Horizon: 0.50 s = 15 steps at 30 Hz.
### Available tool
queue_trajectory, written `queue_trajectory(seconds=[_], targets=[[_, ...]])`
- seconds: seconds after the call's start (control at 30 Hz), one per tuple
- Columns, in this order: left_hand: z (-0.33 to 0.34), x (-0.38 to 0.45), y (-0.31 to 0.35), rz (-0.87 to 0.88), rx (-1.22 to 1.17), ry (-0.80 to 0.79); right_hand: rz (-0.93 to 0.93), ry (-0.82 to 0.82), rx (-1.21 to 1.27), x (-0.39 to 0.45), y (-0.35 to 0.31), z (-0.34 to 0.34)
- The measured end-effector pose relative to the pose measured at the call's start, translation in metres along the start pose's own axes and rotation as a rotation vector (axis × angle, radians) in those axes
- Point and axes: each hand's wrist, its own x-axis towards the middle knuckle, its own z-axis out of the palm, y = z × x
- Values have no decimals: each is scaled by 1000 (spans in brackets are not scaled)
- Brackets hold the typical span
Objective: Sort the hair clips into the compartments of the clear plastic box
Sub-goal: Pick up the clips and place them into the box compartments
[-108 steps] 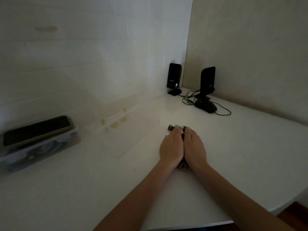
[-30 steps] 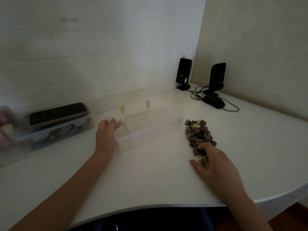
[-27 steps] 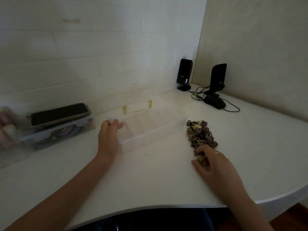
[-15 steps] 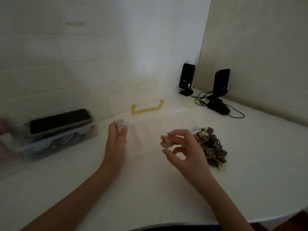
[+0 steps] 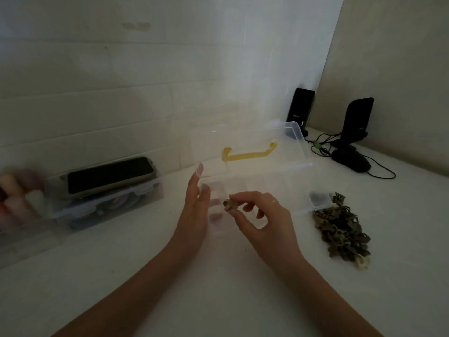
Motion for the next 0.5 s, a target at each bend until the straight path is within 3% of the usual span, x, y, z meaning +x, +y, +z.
queue_trajectory(seconds=[0.2,0.4,0.5], targets=[[-3,0,-4,80,81,59,-161,-72,-181,1,-8,10],[-7,5,-4,-67,-75,141,32,211,-218,-9,18,-49],[-6,10,-5,-79,-95,207,311,256,-262,-26,34,-82]])
